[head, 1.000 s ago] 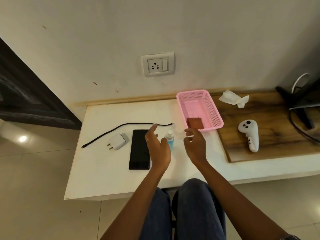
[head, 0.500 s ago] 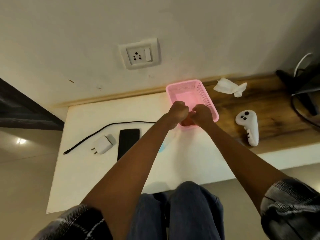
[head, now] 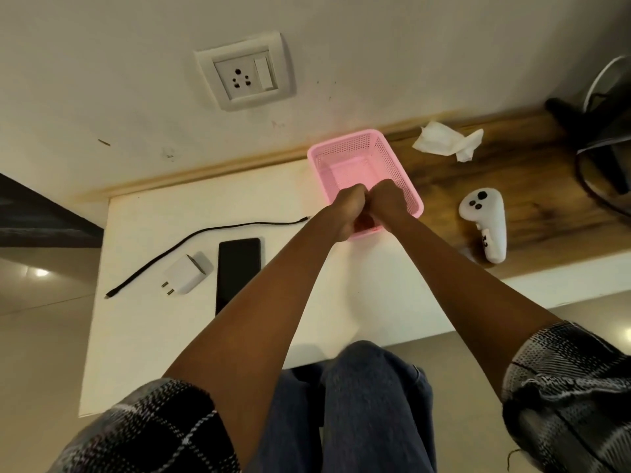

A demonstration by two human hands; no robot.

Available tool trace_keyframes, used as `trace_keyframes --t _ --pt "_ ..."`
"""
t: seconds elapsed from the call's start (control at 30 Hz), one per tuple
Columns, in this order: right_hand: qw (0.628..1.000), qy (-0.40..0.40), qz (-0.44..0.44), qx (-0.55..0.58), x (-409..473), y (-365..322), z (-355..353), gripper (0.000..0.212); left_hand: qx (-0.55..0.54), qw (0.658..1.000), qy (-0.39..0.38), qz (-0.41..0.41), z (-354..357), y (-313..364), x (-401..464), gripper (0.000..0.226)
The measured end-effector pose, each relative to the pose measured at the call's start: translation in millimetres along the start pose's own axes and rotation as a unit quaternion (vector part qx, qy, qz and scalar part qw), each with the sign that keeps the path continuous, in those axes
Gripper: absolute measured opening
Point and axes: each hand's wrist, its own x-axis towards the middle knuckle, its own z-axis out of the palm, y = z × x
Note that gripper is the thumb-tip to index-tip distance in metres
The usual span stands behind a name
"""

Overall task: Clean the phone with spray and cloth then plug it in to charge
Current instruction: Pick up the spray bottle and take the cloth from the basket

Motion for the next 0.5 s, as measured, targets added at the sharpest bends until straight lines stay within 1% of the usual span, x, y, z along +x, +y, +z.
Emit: trace_keyframes --t 0.07,0.13,0.23,0.3,0.4,0.47,0.5 --pt "1.000 0.010 -0.006 0.022 -2 0 -3 0.022 0.010 0.999 0.011 0.035 1 0 -6 0.028" --pt "0.997 -0.008 -0.011 0.082 -14 -7 -11 0.024 0.031 0.996 0.021 0.085 -1 0 -14 0.026" --pt "0.972 0.005 -0.014 0.233 -37 -12 -26 0.017 0.051 0.984 0.017 0.171 -6 -5 -38 0.032" --pt "0.955 -0.007 -0.016 0.295 -55 -13 -34 0.020 0.059 0.972 0.021 0.226 -13 -14 -56 0.033" --pt "0.938 -0.038 -0.031 0.344 -85 -12 -36 0.014 0.057 0.957 0.035 0.283 -21 -34 -81 0.032" --pt "0.927 -0.052 -0.042 0.368 -105 -11 -36 0.007 0.076 0.949 0.049 0.301 -21 -47 -97 0.034" --pt "0.923 -0.058 -0.050 0.376 -115 -9 -36 0.009 0.084 0.948 0.053 0.303 -21 -54 -105 0.035"
